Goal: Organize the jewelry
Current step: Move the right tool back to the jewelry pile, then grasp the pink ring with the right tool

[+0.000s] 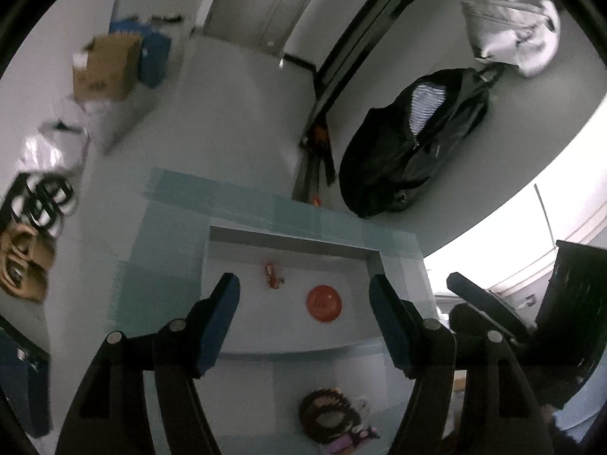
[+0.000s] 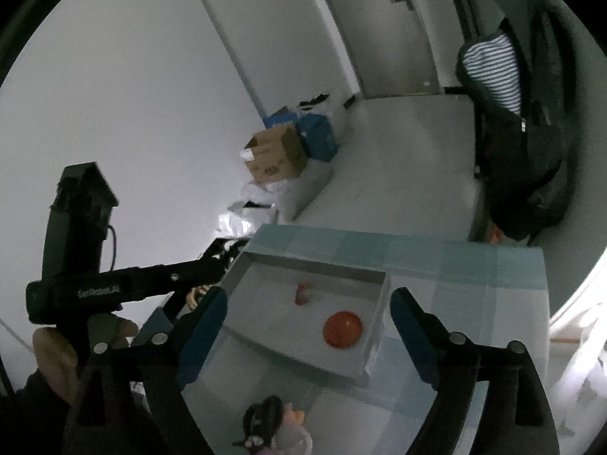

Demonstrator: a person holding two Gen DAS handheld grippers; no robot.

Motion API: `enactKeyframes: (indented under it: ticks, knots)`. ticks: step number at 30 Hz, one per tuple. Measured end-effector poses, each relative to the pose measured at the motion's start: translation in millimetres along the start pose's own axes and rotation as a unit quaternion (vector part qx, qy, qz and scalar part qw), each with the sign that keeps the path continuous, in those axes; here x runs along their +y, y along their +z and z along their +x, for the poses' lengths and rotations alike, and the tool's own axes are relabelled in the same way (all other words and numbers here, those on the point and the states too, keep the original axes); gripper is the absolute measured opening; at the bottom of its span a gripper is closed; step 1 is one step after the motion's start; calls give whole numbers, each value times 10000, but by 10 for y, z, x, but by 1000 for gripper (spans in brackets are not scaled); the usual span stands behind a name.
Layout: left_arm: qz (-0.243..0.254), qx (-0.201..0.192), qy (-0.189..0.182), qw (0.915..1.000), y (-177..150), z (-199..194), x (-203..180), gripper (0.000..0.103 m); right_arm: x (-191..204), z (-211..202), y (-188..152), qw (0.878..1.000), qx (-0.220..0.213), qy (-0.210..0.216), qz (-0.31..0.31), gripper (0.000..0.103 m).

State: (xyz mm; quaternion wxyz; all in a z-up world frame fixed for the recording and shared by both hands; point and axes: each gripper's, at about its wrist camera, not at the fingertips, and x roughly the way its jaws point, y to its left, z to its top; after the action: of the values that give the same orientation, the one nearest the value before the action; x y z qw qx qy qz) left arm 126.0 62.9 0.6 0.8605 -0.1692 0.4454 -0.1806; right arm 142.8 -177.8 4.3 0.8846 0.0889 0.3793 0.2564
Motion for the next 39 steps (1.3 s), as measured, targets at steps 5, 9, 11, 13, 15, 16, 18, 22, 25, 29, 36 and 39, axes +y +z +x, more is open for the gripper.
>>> enactKeyframes:
  ticks: [5,9,11,13,15,16,18,22,25,29,36,39]
  knots:
    - [121,-89,151,9998,-195,-85,-36,67,67,-205,-172,9999,-121,-60,-16,98]
    - [172,-7,222,9996,-360,-113,-37,67,120,-341,-284,9997,-185,-125,-123,100]
    - [266,30,378,9989,-432,-119,-48,67,134,-383,-361,9998,-139,-121,-120,100]
    - [288,83,453,9985,-487,-120,-41,67,148,-397,-447,9998,-74,-136,-111,100]
    - [151,195,448,9987,-539,-99,8,67,151,-387,-565,9999,43,-104,-46,100]
    - [113,256,459,9986,-557,-82,21,67,147,-358,-643,9998,157,-71,20,100]
    - [78,312,488,9983,-594,-65,21,67,159,-296,-796,9991,404,8,89,99]
    - [165,354,545,9977,-672,-45,-33,68,257,-185,-1034,9973,709,-62,-159,87]
    - [192,482,631,9967,-759,24,-40,68,310,-116,-1158,9953,901,-55,-343,81]
    - [299,592,718,9952,-825,77,-43,68,302,-23,-1229,9937,1059,-74,-360,64]
    - [186,586,823,9947,-821,43,45,68,341,59,-1261,9923,1176,-115,-379,34]
    - [122,621,827,9946,-824,67,50,68,320,85,-1275,9914,1258,-170,-316,22]
